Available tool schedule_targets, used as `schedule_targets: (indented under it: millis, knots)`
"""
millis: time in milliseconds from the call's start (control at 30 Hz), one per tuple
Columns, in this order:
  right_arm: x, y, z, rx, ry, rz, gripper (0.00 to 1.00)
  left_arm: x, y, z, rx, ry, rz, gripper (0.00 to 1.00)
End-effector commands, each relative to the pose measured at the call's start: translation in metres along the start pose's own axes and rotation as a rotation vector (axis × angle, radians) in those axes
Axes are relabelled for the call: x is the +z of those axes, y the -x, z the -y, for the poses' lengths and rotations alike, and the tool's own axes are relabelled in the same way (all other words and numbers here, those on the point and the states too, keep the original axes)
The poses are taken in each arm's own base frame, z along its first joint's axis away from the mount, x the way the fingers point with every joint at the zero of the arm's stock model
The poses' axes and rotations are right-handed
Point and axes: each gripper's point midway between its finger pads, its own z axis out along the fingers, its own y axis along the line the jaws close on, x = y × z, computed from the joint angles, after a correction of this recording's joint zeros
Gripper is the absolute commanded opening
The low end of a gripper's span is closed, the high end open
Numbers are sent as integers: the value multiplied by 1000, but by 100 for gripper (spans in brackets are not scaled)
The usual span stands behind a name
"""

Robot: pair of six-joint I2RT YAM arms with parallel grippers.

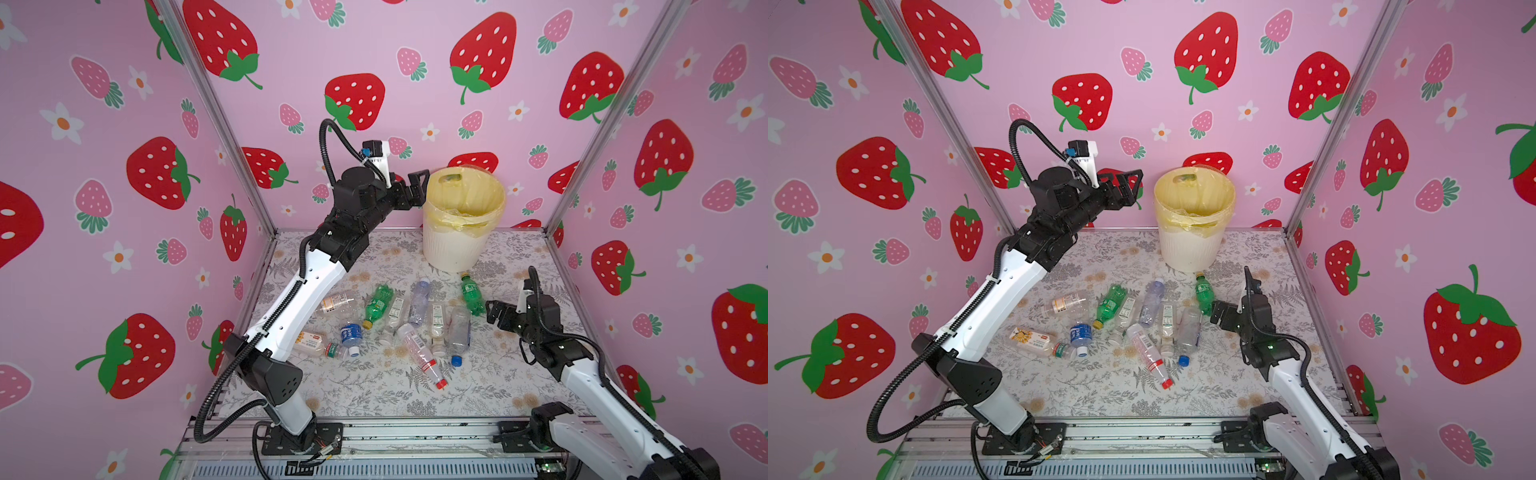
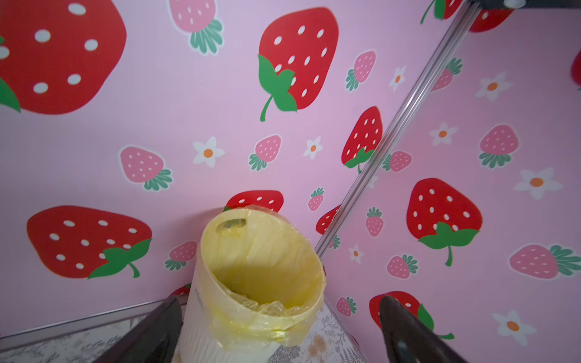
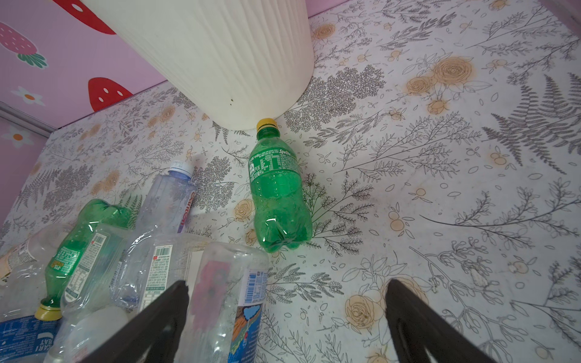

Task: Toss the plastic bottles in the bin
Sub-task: 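Open the left gripper above the bin and draw it back toward the pile, then lower the right gripper onto the upright green Sprite bottle beside the bin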

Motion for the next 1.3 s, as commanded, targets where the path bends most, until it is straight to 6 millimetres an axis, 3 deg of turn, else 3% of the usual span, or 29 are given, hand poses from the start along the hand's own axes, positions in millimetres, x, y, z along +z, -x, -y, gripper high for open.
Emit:
schedule_targets:
  millis: [0,433,767,933,1133,1267]
  knots:
    - [3,5,-6,-15,12,-15,99,-2,-34,-28,-3,85,-83,99]
    - [10,6,-9,-56,10,-55,99,-42,-100,-63,-38,181,-260,99]
    - [21,3,-10,-118,-3,-120,99,-82,-130,-82,-20,248,-374,99]
    - [28,7,-10,-168,-20,-142,99,-102,-156,-93,-20,288,-453,99]
    - [40,10,-14,-196,-18,-174,99,-119,-166,-97,-53,277,-489,99]
    - [47,9,-14,-199,-22,-196,99,-130,-185,-106,-99,296,-538,99]
